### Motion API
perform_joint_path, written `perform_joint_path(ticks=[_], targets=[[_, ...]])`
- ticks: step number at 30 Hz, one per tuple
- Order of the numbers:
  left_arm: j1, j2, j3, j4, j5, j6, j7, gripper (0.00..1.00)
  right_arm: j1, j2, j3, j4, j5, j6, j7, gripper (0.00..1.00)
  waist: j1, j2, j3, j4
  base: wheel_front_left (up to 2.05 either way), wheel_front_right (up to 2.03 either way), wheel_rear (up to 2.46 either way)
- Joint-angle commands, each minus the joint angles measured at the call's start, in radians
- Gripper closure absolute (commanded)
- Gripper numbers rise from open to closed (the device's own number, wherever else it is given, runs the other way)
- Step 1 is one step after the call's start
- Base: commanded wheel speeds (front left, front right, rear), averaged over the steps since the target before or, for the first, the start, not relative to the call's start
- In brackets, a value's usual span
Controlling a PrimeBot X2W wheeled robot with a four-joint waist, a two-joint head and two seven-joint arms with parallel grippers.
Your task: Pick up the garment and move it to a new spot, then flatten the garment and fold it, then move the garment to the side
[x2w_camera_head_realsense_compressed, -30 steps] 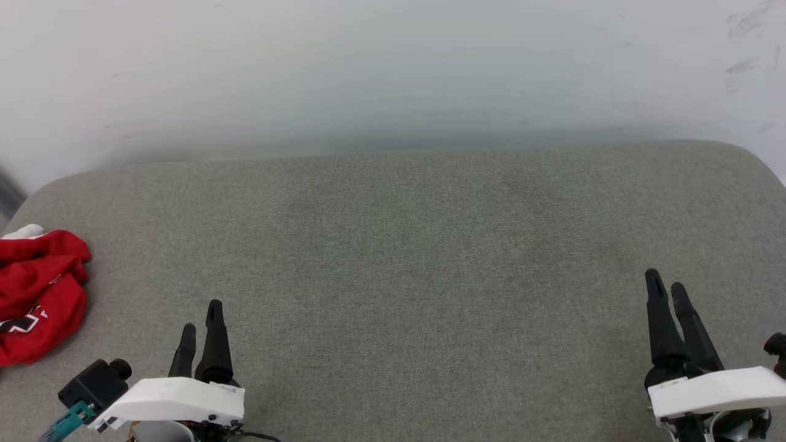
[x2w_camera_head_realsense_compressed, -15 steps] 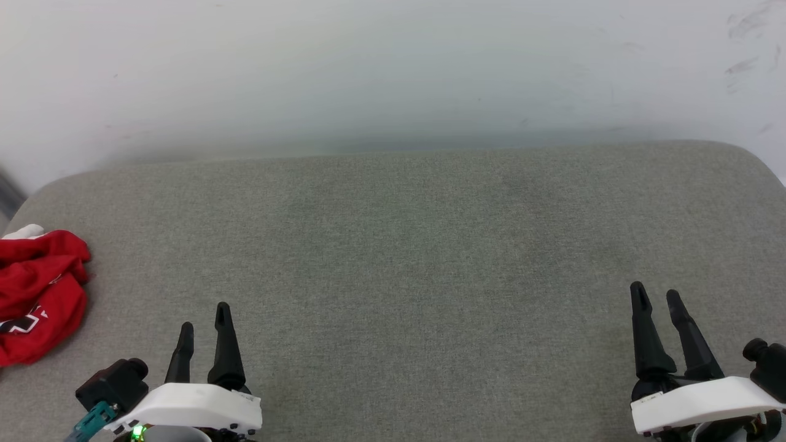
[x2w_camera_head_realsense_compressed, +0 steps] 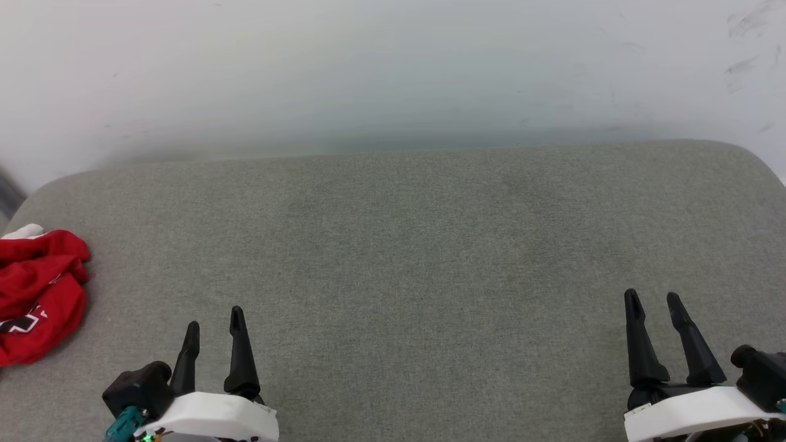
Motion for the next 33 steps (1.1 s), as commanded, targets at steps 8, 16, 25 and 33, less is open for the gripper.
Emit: perform_joint_path(ticks=[8, 16, 25, 33], targets=[[0.018, 0.002, -0.012, -0.012, 0.107, 0.004, -0.026, 0.00, 0.017, -0.001, 0.005, -0.021, -0.095, 0.000, -0.027, 0.00, 0.0000, 0.0000, 0.000, -0.001, 0.00, 0.00, 0.00], [0.030, 0.002, -0.025, -0.011, 0.177, 0.008, -0.044, 0.00, 0.032, -0.001, 0.005, -0.023, -0.160, 0.000, -0.045, 0.00, 0.0000, 0.0000, -0.003, -0.001, 0.00, 0.00, 0.00], [0.040, 0.002, -0.030, -0.008, 0.245, 0.009, -0.064, 0.00, 0.047, -0.001, 0.008, -0.032, -0.226, 0.000, -0.063, 0.00, 0.0000, 0.0000, -0.006, 0.000, 0.00, 0.00, 0.00], [0.050, 0.002, -0.035, -0.008, 0.294, 0.006, -0.076, 0.00, 0.058, -0.001, 0.008, -0.036, -0.263, 0.000, -0.078, 0.00, 0.0000, 0.0000, -0.009, 0.003, 0.00, 0.00, 0.00]])
